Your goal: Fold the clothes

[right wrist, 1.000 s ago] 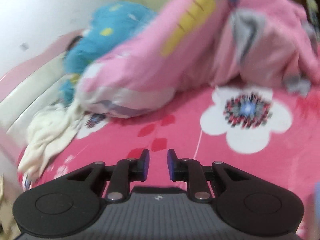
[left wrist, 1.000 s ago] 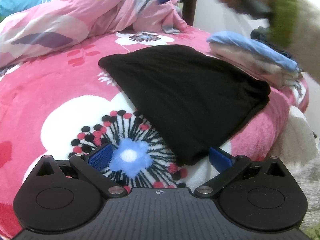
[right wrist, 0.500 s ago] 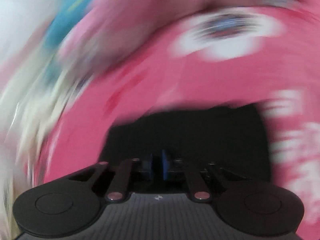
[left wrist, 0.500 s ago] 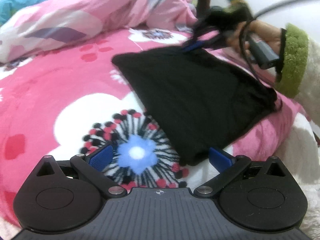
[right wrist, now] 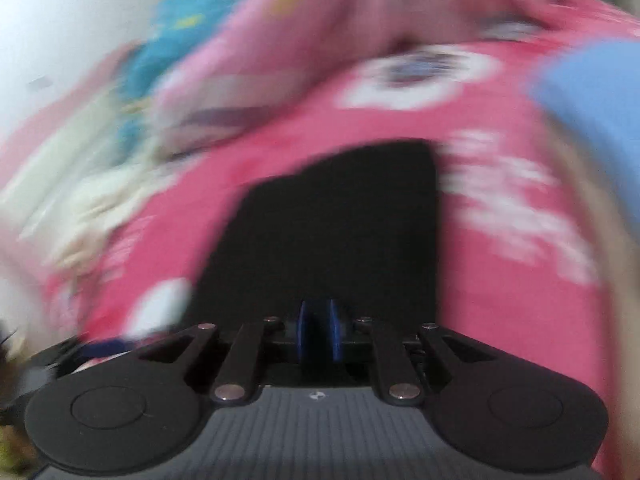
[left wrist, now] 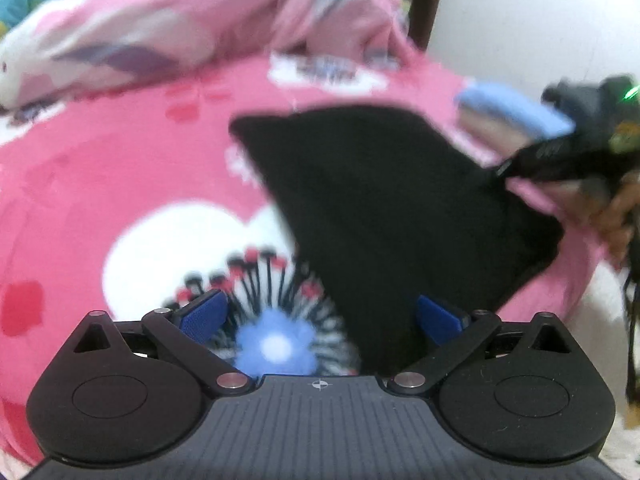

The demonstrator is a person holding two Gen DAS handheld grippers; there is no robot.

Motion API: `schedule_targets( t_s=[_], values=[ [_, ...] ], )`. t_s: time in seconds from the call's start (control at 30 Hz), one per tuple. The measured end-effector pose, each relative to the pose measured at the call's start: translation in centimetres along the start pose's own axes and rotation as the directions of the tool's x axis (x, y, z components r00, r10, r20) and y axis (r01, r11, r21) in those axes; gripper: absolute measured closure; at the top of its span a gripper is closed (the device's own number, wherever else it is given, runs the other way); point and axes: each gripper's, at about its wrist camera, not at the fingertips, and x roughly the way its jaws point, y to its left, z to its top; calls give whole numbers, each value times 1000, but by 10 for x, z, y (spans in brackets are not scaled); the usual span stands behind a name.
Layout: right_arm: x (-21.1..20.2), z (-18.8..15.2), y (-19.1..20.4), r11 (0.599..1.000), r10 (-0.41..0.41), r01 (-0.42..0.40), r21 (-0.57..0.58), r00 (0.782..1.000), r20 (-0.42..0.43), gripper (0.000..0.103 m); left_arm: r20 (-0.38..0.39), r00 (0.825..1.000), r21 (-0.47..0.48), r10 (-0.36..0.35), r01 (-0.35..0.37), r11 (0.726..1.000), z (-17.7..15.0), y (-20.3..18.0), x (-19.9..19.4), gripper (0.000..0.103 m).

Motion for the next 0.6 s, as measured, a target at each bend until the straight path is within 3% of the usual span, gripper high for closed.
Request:
schedule_targets(
  t_s=[0.03, 0.1, 0.23, 0.27, 0.37, 0.47, 0.53, 0.6],
  values=[
    [-10, 1, -8, 998, -43, 42, 35, 998, 36, 98, -11, 1000, 4, 9, -9, 1000, -1, -1, 1, 2],
    [-38, 1, -1, 991, -121, 126, -34, 985, 123, 98, -3, 1000, 13, 13, -13, 1000, -3, -2, -2, 2],
    [-57, -23, 31, 986, 37, -14, -167, 990, 136, 97, -11, 1000, 4, 27, -27, 1000, -3, -2, 1, 1],
    [-53, -32, 36, 980, 72, -53, -191, 993, 97, 98, -12, 999, 10, 34, -34, 999, -3, -4, 2, 1],
    [-41, -58, 29, 967, -95, 100, -236, 995, 32, 103, -18, 999, 35, 47, -46, 998, -5, -7, 1, 1],
    [-66, -64, 17, 956, -225, 240, -168, 969, 102, 97, -24, 999, 46, 46, -45, 998, -6, -6, 0, 1],
    [-82, -66, 26, 954, -205, 233, -189, 966, 156, 97, -29, 999, 48, 43, -41, 998, -6, -5, 0, 1],
    [-84, -70, 44, 954, -130, 171, -246, 976, 174, 97, -32, 999, 50, 43, -41, 998, -5, -5, 0, 1]
  ],
)
